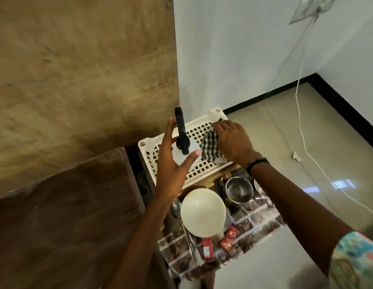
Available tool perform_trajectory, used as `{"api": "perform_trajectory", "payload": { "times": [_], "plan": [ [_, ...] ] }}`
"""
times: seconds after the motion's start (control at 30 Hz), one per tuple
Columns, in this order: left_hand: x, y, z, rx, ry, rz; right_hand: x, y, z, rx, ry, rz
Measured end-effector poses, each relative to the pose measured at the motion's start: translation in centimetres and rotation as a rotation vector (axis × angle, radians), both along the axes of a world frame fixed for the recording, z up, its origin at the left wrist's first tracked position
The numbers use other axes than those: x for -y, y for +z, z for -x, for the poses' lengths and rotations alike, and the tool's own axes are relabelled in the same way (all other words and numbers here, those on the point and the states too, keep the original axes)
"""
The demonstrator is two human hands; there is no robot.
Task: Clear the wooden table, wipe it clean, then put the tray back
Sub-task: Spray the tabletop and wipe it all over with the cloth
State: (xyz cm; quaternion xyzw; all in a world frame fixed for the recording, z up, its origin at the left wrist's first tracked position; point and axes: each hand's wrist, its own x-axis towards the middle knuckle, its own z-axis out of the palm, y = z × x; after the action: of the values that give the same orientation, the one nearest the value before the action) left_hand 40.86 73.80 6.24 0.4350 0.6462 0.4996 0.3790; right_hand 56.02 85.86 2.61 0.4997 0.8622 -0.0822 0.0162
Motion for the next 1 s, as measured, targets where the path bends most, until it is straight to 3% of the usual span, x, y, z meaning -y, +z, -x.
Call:
{"api": "perform_trajectory", "payload": {
  "times": [0.2,0.5,0.8,1.0],
  "plan": [
    [-3.2,-1.4,-0.4,0.024,0.097,-0.012,-2.5,-0.6,0.8,0.223,0.049,0.051],
    [-4.5,-2.0,-0.5,-0.007,0.141,-0.121,-2.6,1.1,0.4,0.085,0.111,0.180],
    [0.3,2.5,1.5,0.067,0.168,-0.179,3.0,5.4,1.6,-0.429,-0.056,0.249],
    [10.1,7.4,6.2,0.120,0.208,-0.191,14.6,10.5,6.2,-0.666,-0.131,0.257]
  ]
}}
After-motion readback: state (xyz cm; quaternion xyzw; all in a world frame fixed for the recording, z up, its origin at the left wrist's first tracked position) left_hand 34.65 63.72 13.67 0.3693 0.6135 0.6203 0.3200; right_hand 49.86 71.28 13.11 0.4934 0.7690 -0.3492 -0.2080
